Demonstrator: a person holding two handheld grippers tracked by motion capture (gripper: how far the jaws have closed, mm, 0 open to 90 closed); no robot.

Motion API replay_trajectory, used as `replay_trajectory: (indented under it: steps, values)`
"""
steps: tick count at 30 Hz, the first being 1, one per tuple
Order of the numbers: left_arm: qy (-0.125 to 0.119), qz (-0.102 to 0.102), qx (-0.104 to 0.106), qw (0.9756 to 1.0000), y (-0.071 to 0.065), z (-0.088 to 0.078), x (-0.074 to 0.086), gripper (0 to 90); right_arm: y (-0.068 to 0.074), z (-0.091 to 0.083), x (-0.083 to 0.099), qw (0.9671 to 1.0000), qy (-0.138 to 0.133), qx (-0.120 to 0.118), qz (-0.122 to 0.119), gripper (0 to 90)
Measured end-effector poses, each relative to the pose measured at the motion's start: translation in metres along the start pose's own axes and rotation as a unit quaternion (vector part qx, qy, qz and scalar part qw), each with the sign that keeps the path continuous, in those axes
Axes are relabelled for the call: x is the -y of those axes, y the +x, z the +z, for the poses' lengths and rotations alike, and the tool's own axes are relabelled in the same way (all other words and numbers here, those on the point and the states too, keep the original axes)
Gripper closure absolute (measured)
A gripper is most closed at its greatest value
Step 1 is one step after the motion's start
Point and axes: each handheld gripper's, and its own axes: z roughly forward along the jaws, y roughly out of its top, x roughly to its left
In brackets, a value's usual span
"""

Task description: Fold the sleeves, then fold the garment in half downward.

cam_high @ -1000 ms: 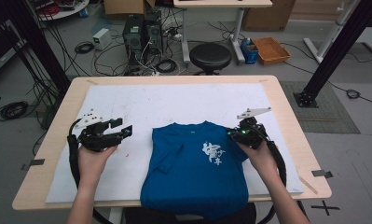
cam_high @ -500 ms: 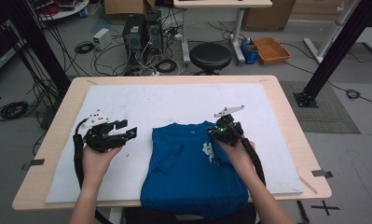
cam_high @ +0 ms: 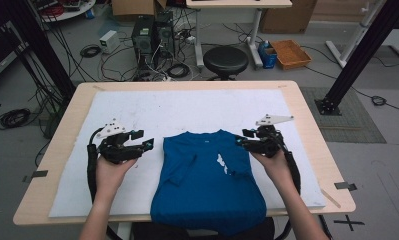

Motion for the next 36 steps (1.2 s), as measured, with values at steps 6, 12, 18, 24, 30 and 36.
replay_trajectory:
  steps: [6,12,18,24,30,36]
  values:
    - [0.013,0.006,-0.004,0.9999,0.003,0.010,0.005,41.7,-0.027,-0.023,0.012,0.9993,-0.022,0.014,0.025,41.2]
    - [0.009,0.005,-0.013,0.9999,0.006,0.010,0.008,40.9,-0.046,-0.038,0.017,0.9980,-0.040,0.031,0.040,37.9]
    - [0.000,0.012,-0.020,0.9997,0.003,0.004,0.008,40.4,-0.054,-0.047,0.019,0.9968,-0.051,0.040,0.047,35.7]
    - [-0.004,0.017,-0.020,0.9997,0.001,0.003,0.005,40.3,-0.054,-0.052,0.019,0.9964,-0.055,0.047,0.044,35.4]
    - [0.000,0.013,-0.014,0.9998,-0.002,0.007,0.004,40.3,-0.057,-0.050,0.021,0.9964,-0.050,0.049,0.047,35.4]
    - [0.016,0.005,-0.006,0.9998,-0.002,0.022,0.004,40.4,-0.063,-0.033,0.024,0.9969,-0.025,0.056,0.050,37.0]
